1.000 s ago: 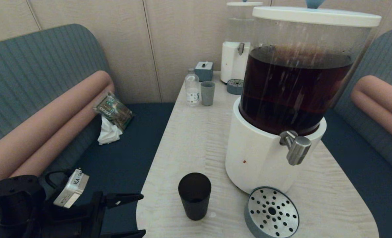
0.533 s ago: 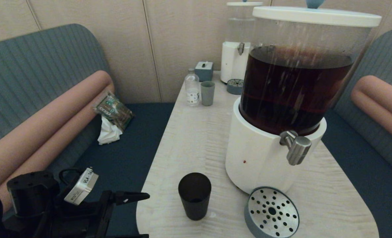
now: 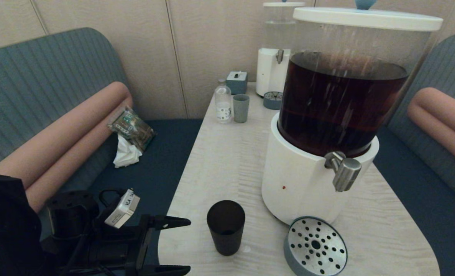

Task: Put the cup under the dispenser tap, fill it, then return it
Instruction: Pick up the cup

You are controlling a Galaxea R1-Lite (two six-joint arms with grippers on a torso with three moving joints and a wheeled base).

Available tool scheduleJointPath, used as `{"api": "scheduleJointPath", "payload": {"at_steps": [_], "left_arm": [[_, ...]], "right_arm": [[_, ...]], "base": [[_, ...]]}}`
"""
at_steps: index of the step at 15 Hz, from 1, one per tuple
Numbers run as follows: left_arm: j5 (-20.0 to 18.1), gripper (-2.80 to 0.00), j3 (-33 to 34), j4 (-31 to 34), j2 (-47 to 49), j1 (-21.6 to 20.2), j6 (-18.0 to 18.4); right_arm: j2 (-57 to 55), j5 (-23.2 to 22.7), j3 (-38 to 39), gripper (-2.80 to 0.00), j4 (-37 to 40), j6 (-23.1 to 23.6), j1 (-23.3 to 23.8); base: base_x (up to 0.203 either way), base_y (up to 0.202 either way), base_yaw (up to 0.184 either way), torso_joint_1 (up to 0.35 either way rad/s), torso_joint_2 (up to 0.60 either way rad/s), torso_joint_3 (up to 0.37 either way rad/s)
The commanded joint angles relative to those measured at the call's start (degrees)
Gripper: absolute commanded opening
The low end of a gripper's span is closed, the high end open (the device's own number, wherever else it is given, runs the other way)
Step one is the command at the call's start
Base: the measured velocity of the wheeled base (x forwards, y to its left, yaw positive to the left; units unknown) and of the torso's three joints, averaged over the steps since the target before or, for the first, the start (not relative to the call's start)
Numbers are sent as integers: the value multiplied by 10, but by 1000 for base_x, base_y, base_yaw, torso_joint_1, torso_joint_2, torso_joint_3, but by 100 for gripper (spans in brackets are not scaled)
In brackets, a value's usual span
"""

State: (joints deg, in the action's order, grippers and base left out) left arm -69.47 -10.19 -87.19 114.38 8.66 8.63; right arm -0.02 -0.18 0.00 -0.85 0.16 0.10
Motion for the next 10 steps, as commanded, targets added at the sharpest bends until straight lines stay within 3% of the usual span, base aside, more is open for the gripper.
{"api": "scheduleJointPath", "payload": {"at_steps": [1, 6, 10], "left_arm": [[2, 0, -12, -5, 16, 2, 0], [48, 0, -44, -5, 42, 33, -2], [56, 0, -62, -5, 55, 68, -9]], "right_arm": [[1, 0, 4, -280, 0, 0, 0], [2, 0, 4, -280, 0, 0, 0], [2, 0, 4, -280, 0, 0, 0]], "base": [[0, 0, 0, 0, 0, 0], [0, 0, 0, 0, 0, 0], [0, 0, 0, 0, 0, 0]]}}
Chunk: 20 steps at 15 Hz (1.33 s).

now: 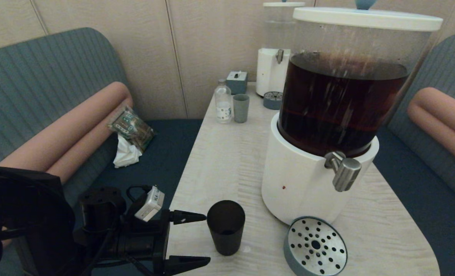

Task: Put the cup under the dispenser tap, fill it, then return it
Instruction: Pick up the cup

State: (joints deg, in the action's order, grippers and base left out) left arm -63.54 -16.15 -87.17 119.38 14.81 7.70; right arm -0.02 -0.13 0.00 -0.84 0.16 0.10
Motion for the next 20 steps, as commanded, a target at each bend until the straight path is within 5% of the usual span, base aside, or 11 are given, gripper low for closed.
{"api": "scheduleJointPath", "payload": {"at_steps": [1, 20], "left_arm": [[-4, 0, -7, -5, 6, 10, -1], [21, 0, -71, -5, 58, 57, -10]], "right_arm": [[2, 0, 4, -280, 0, 0, 0], [2, 0, 4, -280, 0, 0, 0]], "base": [[0, 0, 0, 0, 0, 0], [0, 0, 0, 0, 0, 0]]}}
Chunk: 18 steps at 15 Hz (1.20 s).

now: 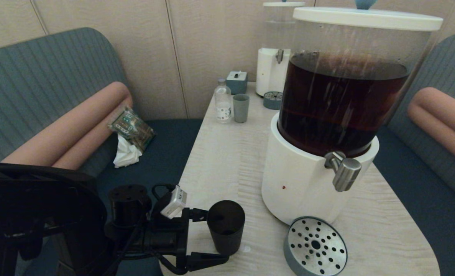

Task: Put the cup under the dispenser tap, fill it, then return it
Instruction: Pick up the cup

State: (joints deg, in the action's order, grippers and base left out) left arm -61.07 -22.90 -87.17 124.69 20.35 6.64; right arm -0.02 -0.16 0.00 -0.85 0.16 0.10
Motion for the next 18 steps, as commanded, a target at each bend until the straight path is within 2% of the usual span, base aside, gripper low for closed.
{"api": "scheduleJointPath", "payload": {"at_steps": [1, 12, 18], "left_arm": [[-4, 0, -6, -5, 6, 4, 0], [26, 0, -29, -5, 27, 34, -8], [29, 0, -46, -5, 27, 36, -14]], "right_arm": [[2, 0, 4, -280, 0, 0, 0], [2, 0, 4, -280, 0, 0, 0], [1, 0, 4, -280, 0, 0, 0]], "base": [[0, 0, 0, 0, 0, 0], [0, 0, 0, 0, 0, 0], [0, 0, 0, 0, 0, 0]]}}
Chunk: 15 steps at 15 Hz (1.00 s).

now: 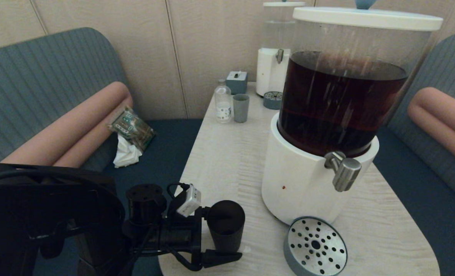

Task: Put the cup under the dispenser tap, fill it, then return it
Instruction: Pick up the cup

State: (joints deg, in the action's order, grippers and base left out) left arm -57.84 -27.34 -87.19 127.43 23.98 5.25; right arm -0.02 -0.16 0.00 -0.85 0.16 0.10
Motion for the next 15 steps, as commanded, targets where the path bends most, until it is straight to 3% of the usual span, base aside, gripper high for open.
{"api": "scheduleJointPath", "payload": {"at_steps": [1, 9, 15], "left_arm": [[-3, -280, -1, -5, 0, 1, 0], [4, -280, 3, -5, -14, 12, -12], [8, -280, 15, -5, -103, 14, -27]], "right_arm": [[1, 0, 4, -280, 0, 0, 0], [2, 0, 4, -280, 0, 0, 0], [2, 0, 4, -280, 0, 0, 0]], "base": [[0, 0, 0, 0, 0, 0], [0, 0, 0, 0, 0, 0], [0, 0, 0, 0, 0, 0]]}}
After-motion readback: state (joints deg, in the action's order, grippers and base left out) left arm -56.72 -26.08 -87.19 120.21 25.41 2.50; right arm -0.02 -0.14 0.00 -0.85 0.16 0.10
